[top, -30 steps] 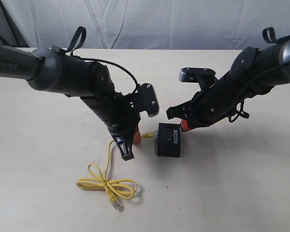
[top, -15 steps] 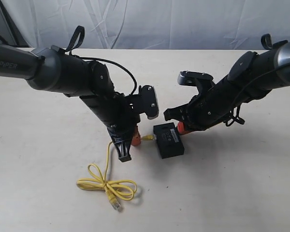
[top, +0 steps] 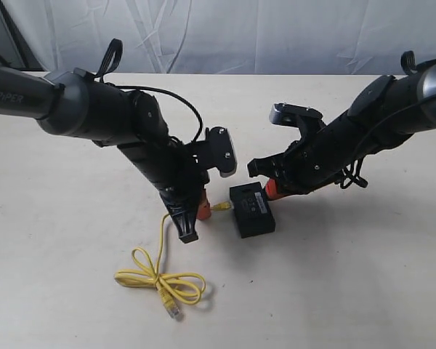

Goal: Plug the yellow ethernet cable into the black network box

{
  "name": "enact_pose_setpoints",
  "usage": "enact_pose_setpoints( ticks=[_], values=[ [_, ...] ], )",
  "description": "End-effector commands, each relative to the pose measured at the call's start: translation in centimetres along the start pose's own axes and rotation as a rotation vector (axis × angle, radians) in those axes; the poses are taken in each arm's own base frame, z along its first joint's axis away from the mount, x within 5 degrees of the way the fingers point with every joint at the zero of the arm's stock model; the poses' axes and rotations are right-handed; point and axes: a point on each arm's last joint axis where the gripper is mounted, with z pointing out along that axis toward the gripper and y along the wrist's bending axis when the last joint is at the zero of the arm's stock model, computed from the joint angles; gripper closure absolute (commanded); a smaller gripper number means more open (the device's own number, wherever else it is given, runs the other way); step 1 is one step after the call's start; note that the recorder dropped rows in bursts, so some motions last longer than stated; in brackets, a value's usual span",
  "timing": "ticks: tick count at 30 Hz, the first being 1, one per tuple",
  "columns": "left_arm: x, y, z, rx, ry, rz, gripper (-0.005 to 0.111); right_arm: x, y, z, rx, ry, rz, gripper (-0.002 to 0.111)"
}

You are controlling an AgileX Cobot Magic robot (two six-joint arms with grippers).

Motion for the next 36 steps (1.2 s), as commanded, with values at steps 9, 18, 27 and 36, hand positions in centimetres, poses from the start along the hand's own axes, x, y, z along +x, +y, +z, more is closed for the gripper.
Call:
enact_pose_setpoints(
  ticks=[9, 18, 27, 36],
  values=[
    [-0.8, -0.1, 0.1, -0.018, -0.055, -0.061, 0.107, 0.3, 0.6, 0.0, -0.037, 0.025, 0.000, 0.109],
    [-0.8, -0.1, 0.1, -0.018, -0.055, -0.061, 0.107, 0.2, -0.5, -0.4, 0.110, 0.016, -0.003, 0.109],
    [-0.7, -0.1, 0.1, -0.020, -0.052, -0.058, 0.107, -0.1, -0.8, -1.3, 0.186, -0.007, 0.002, 0.109],
    [-0.7, 0.0, 0.1, -0.022, -0.046, -0.047, 0.107, 0.2, -0.4, -1.7, 0.207, 0.010, 0.016, 0.109]
  ],
)
